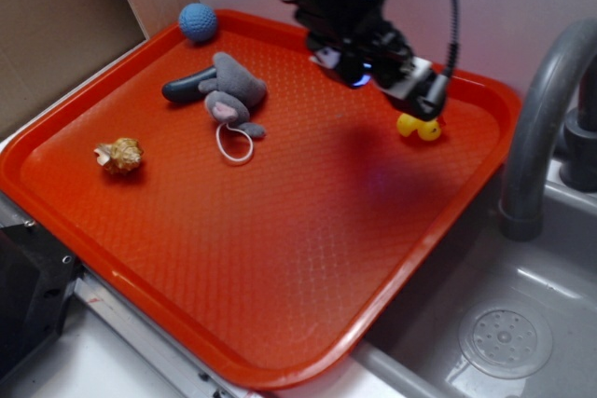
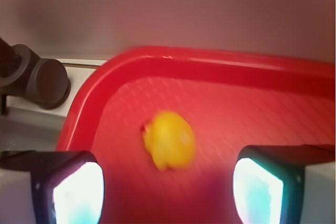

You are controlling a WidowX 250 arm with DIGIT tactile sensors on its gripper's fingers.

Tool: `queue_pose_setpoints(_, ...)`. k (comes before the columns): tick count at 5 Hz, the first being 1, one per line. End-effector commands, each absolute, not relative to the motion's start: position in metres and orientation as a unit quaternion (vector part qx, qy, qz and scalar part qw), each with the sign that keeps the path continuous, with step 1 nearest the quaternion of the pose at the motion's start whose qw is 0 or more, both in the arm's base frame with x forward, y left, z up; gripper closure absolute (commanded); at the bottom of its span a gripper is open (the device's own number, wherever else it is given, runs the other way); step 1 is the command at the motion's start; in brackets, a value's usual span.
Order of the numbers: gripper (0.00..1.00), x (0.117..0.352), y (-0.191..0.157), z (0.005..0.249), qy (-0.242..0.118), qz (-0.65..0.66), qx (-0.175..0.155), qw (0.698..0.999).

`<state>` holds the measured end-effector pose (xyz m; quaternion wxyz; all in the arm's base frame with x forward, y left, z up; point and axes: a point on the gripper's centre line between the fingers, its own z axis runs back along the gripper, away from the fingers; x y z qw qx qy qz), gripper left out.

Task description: Grab the yellow duck.

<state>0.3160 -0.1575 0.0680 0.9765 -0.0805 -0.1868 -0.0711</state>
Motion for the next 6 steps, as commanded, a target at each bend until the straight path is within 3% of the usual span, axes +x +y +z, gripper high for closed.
queue_pose_setpoints(1, 0.00, 0.335, -0.181, 0.052, -0.182, -0.112, -0.102, 0.971)
queue_pose_setpoints(2, 0.00, 0.334, -0.179, 0.039, -0.171, -0.113, -0.075, 0.976)
queue_pose_setpoints(3, 0.98, 0.334, -0.178, 0.033, -0.173, -0.105, -0.050, 0.978)
queue_pose_setpoints(5, 1.00, 0.332, -0.167, 0.040, -0.173, -0.087, -0.024, 0.981)
queue_pose_setpoints(6, 1.00, 0.324, -0.138, 0.082, -0.116, -0.051, 0.027, 0.992)
